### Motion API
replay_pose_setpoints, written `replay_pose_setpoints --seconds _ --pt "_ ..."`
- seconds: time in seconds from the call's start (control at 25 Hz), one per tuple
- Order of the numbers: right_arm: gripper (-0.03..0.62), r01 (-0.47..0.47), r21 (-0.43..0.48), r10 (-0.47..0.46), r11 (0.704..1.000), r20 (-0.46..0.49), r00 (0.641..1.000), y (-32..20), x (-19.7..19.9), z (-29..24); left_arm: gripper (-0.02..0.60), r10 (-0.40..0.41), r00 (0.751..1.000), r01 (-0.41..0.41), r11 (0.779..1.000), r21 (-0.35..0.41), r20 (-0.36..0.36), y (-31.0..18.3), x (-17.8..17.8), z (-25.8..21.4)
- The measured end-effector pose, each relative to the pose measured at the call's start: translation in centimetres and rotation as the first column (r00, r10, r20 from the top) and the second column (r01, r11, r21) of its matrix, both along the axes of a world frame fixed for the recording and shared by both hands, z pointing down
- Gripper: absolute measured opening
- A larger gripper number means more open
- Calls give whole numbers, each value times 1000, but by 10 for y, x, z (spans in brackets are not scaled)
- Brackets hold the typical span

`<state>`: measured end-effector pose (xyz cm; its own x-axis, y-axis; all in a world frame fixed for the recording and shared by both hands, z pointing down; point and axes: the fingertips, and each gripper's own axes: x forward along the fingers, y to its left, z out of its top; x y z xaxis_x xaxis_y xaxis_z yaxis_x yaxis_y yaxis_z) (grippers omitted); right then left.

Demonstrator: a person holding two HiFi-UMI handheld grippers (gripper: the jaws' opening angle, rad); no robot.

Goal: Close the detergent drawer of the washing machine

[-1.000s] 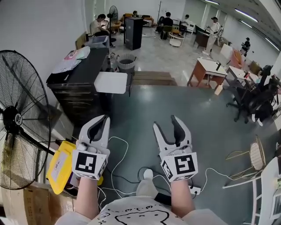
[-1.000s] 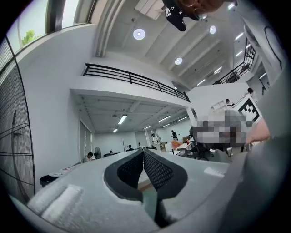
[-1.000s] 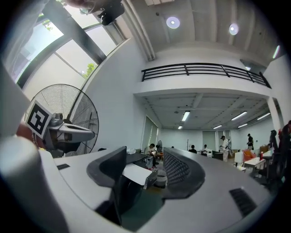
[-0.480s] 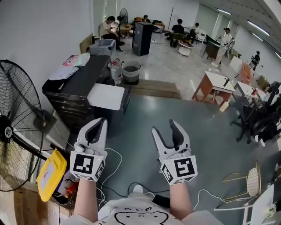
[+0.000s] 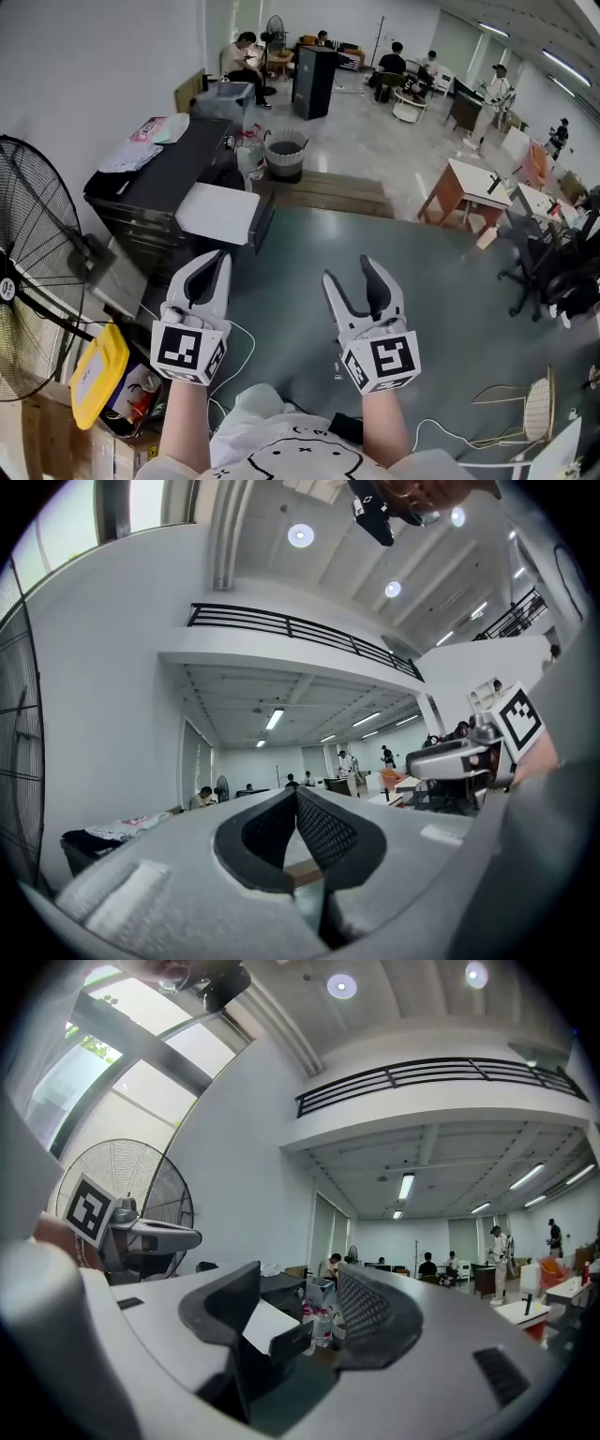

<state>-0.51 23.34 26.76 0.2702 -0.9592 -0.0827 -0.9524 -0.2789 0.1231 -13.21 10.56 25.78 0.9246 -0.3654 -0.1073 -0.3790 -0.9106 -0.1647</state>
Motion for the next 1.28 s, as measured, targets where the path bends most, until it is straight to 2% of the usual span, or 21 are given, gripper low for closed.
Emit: replay_pose_setpoints --seconds 0.12,0.48,0.64,0.8,1.28 --pt "239 7 -6 -7 1000 26 1000 -7 9 8 17 -7 1000 7 1000 -5 1 -7 7 3" --pt "239 29 -19 -28 999 15 999 -51 35 17 17 -19 1000 18 1000 -19 -10 -54 34 14" --pt "239 48 -29 -47 998 6 999 -81 53 19 17 -29 999 28 999 -37 -16 -87 54 19" --pt "239 61 -19 -60 998 42 997 -116 81 23 17 -41 999 40 998 -42 -18 -126 76 20" --pt "239 100 -104 -87 990 122 989 -240 155 60 17 -101 995 103 989 -102 21 -256 134 45"
